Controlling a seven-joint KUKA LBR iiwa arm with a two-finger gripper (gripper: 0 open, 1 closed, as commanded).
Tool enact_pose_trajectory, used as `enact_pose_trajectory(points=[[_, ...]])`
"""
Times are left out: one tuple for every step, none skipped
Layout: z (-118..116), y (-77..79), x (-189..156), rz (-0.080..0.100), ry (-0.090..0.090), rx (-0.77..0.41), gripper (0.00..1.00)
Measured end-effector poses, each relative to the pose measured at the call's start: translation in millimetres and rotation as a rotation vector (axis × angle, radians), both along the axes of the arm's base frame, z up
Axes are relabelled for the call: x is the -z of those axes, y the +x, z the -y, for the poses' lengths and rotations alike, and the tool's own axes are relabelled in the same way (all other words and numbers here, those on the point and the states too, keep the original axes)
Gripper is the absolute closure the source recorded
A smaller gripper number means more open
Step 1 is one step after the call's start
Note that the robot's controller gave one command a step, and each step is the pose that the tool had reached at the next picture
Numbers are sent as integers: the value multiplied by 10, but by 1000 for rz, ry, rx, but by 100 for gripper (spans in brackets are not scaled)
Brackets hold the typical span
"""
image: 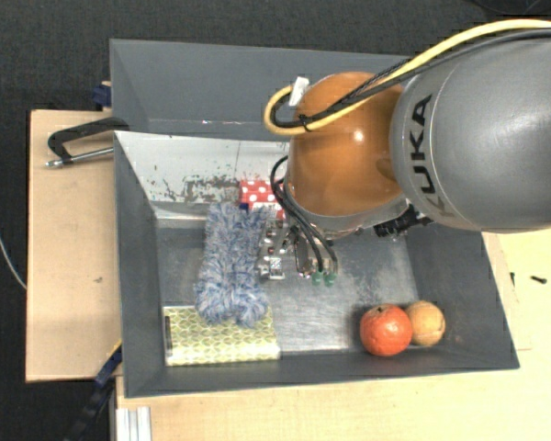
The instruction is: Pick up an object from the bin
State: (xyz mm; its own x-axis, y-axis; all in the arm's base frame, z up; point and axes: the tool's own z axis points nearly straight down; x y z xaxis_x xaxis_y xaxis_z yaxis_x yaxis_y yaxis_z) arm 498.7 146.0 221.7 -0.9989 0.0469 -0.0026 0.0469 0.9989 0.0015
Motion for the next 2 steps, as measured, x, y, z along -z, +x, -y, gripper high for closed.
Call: enact_pose_trajectory(points=[[0, 0, 0, 0, 0, 0, 100], [0, 0, 0, 0, 0, 0, 100]])
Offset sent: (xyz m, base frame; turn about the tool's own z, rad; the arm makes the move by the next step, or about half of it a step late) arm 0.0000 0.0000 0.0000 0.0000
